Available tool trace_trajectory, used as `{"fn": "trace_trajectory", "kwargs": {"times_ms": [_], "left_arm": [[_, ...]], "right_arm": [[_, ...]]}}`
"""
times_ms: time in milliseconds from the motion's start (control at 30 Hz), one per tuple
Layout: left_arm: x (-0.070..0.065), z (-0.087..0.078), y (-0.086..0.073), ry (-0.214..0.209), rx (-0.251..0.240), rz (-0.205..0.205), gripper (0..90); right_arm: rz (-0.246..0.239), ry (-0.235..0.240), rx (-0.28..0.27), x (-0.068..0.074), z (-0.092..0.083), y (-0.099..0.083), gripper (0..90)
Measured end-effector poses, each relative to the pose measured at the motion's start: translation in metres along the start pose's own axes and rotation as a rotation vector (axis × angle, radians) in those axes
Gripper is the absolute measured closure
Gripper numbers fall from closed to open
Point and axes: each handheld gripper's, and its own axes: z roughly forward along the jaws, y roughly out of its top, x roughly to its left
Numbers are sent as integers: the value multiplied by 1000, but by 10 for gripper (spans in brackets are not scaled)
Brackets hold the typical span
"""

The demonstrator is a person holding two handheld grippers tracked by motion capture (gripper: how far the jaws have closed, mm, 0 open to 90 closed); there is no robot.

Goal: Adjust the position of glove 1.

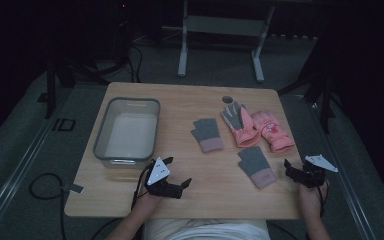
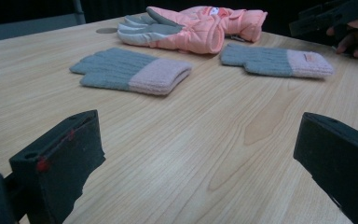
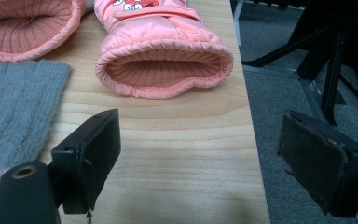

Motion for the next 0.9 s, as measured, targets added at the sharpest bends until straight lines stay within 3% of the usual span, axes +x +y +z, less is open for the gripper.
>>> {"fn": "trace_trajectory", "kwargs": {"times_ms": [567, 900], "left_arm": [[-3, 2, 1, -2, 19, 31, 9], [-4, 2, 1, 0, 20, 36, 9]], "right_arm": [[-3, 10, 33, 0, 1, 1, 136], [-23, 12, 0, 2, -10, 10, 136]]}}
